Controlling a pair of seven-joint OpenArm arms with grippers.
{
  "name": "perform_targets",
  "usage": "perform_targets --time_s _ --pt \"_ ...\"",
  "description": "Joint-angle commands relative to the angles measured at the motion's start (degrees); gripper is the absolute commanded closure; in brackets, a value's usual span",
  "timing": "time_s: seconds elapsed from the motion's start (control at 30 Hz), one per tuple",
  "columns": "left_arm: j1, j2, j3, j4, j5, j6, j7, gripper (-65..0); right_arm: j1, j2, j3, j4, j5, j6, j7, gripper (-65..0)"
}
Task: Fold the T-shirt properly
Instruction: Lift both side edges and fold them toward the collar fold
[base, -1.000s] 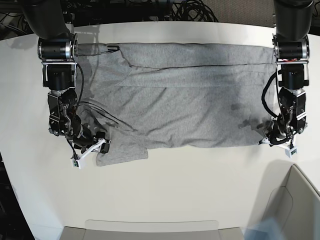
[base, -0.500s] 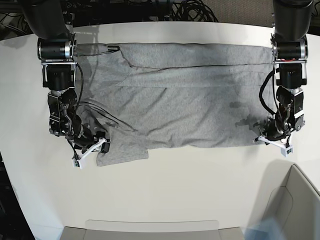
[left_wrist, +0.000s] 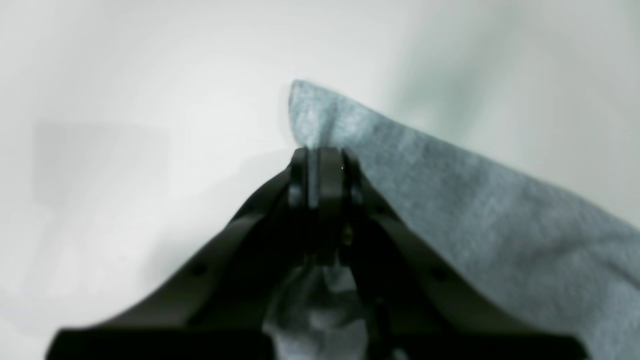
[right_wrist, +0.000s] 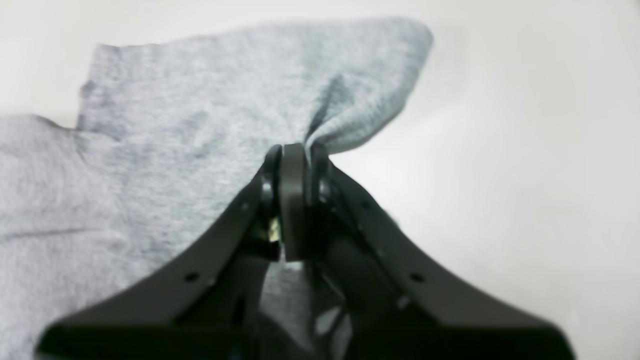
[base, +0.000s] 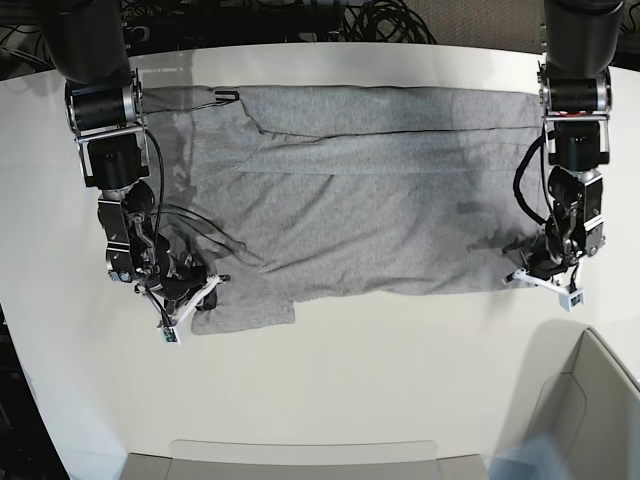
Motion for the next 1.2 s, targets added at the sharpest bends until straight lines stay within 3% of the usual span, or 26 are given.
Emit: perform_targets --time_s 0.0,0.23,0.4,0.77,1.03,1.17 --pt "-0.5 -0.8 -2.5 3.6 -0.2 -0.3 -1.0 0.0 2.0 1.1 0.2 2.1 0.6 0.1 1.6 0.0" --pt "5.4 0.5 -11.3 13.1 -0.1 -0.2 -0.7 0.0 0.1 2.0 0.5 11.1 0.6 0.1 1.2 0.0" --pt "7.3 0.2 -11.6 13.8 -0.3 -0.2 0.5 0.0 -1.9 3.3 0.3 14.9 0.6 0.1 -0.1 0.0" --pt "13.3 0.2 -11.7 26.5 -0.2 -0.1 2.1 0.0 -9.2 4.7 0.8 30.4 0.6 0.0 -5.0 0.0" --pt "18.3 0.0 -11.9 31.7 -0.2 0.0 2.2 0.0 -13.6 5.2 9.4 41.3 0.6 0.0 -13.1 0.0" --pt "21.0 0.5 -15.7 33.6 -0.3 0.0 2.2 0.0 -15.8 5.3 11.8 45.9 0.6 0.1 -16.6 0.0"
